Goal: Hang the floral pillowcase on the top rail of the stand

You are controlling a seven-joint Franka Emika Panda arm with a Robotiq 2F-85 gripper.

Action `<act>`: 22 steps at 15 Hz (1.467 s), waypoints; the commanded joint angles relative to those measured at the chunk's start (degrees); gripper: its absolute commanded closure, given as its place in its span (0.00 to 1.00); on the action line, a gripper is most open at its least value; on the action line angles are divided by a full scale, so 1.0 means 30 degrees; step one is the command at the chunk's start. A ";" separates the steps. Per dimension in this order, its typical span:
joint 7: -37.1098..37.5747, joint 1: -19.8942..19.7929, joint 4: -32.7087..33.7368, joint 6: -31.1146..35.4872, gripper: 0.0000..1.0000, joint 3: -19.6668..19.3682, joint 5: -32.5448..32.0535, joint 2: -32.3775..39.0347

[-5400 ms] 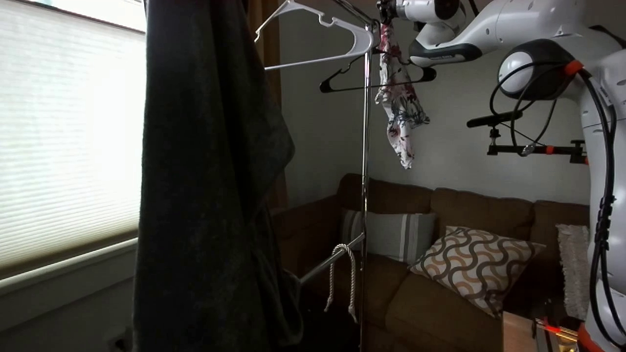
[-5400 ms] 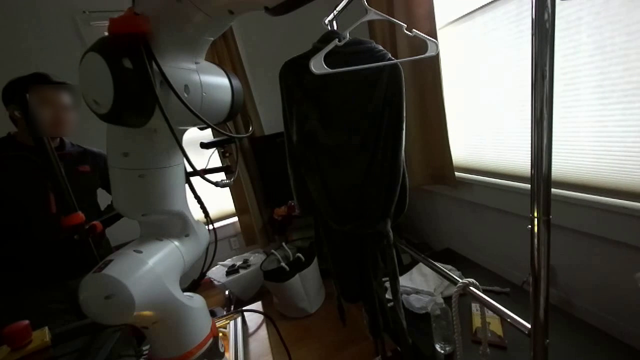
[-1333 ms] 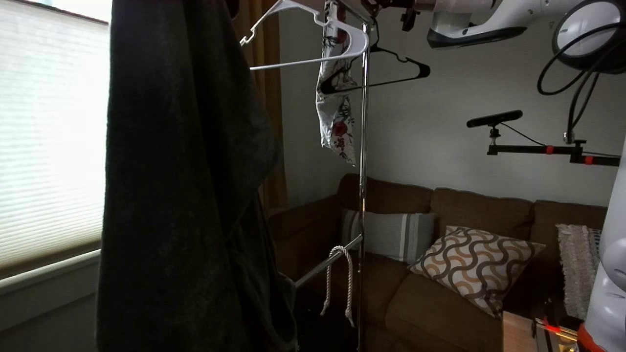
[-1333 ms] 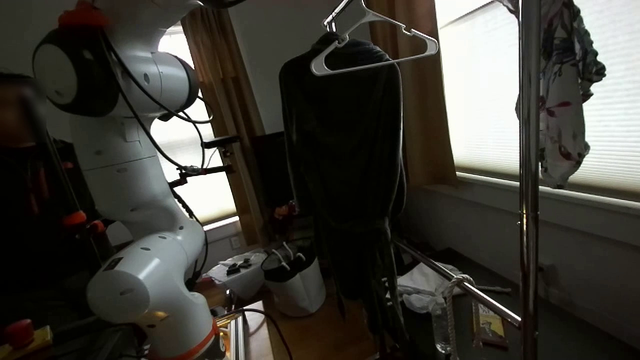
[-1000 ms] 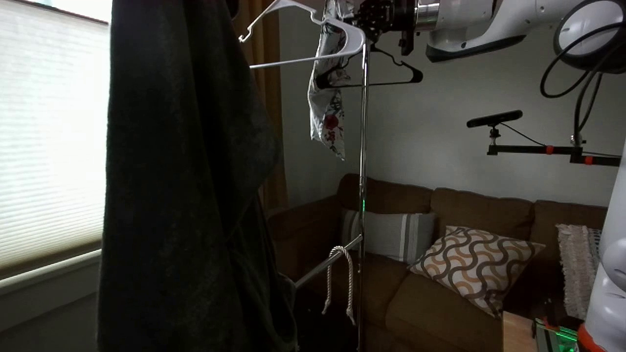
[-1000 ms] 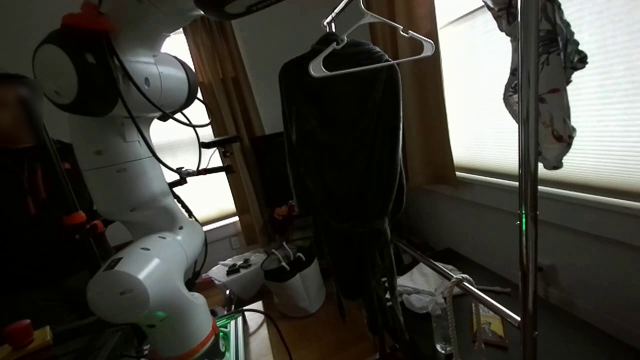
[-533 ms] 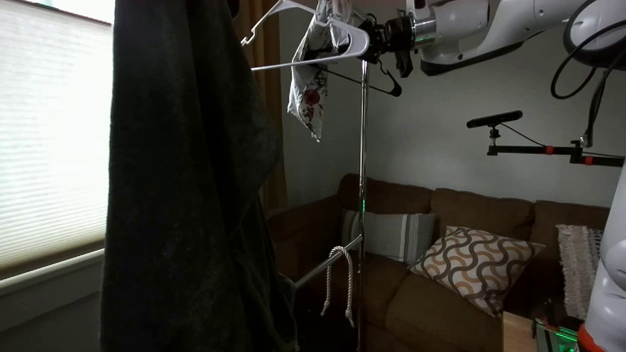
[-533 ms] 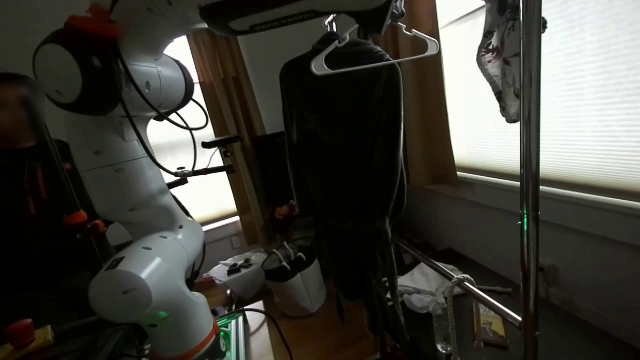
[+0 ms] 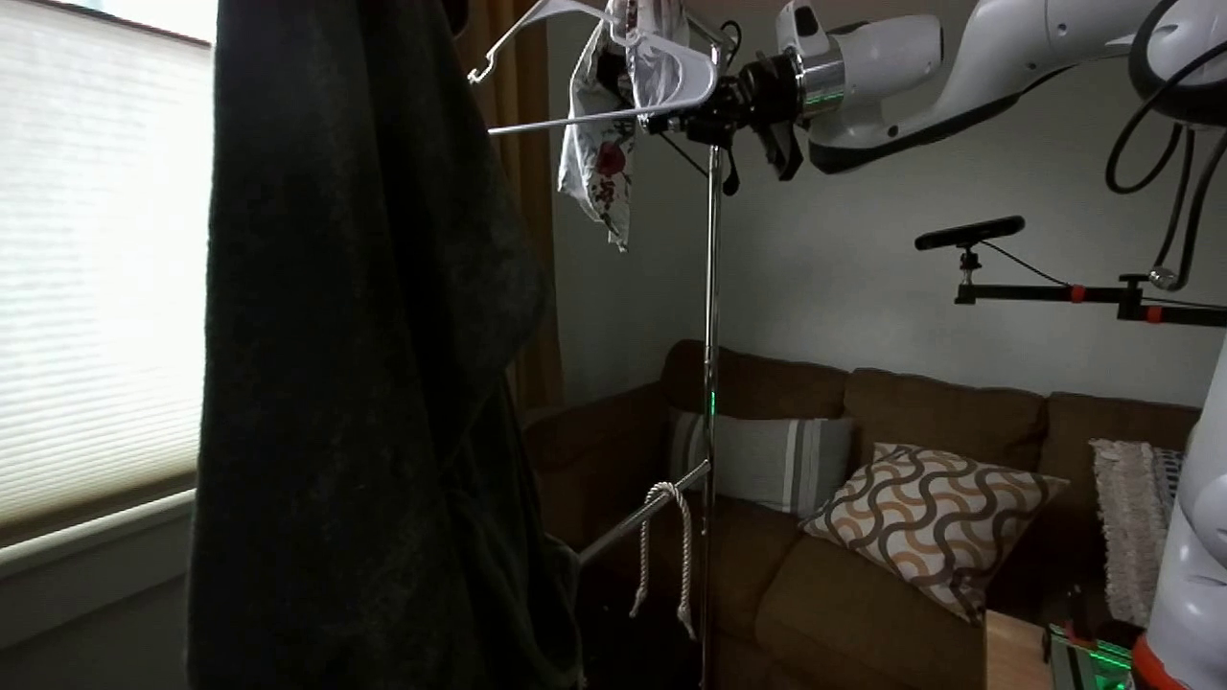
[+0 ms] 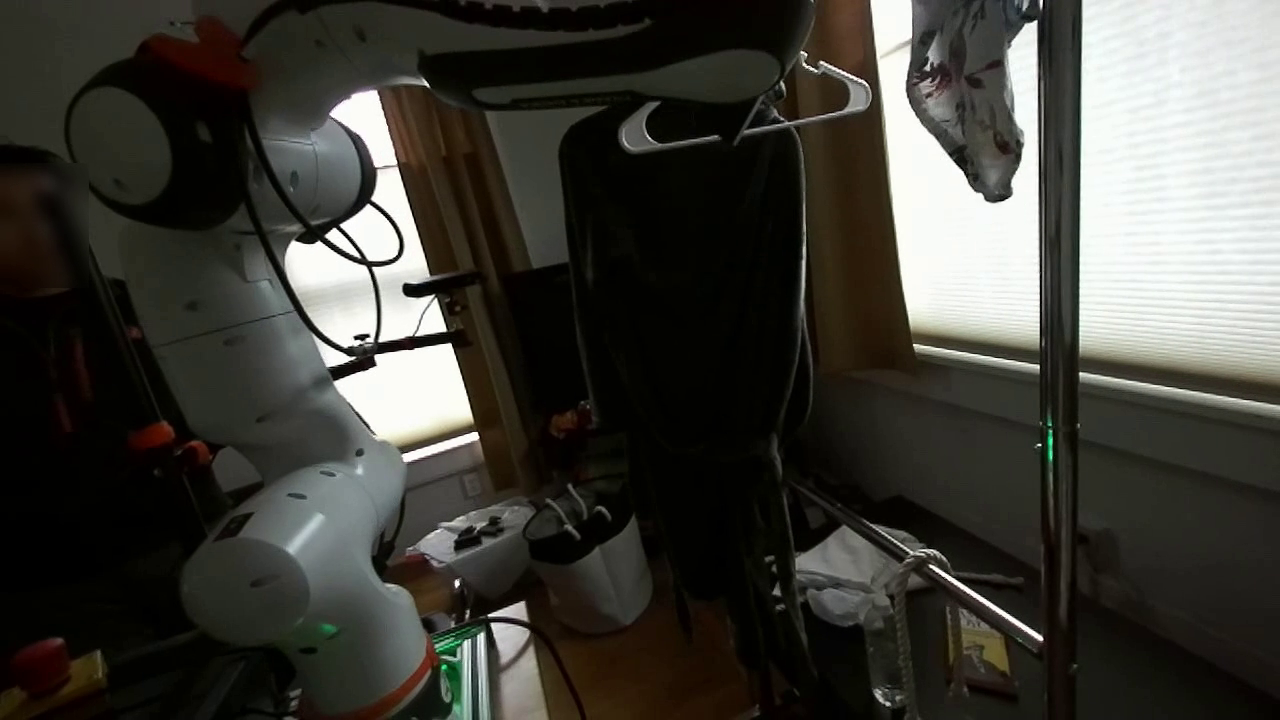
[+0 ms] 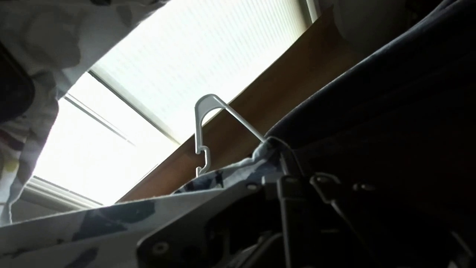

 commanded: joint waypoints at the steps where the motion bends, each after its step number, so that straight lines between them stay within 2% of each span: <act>1: -0.0047 0.0047 -0.0249 -0.0033 0.98 -0.0044 0.0031 -0.0093; 4: 0.0022 0.0043 -0.0342 -0.0032 0.99 -0.0048 0.0010 -0.0183; 11: 0.2002 0.0094 -0.0763 0.0638 0.99 0.0044 -0.1137 0.0327; 19: 0.3458 0.0572 -0.2240 0.0187 0.99 0.0627 -0.1665 0.0140; 20: 0.3552 0.0515 -0.2201 0.0177 0.73 0.0543 -0.1645 0.0128; 21: 0.3693 0.0463 -0.2123 0.0192 0.71 0.0489 -0.1730 0.0106; 22: 0.3780 0.0427 -0.2166 0.0188 0.66 0.0452 -0.1790 0.0028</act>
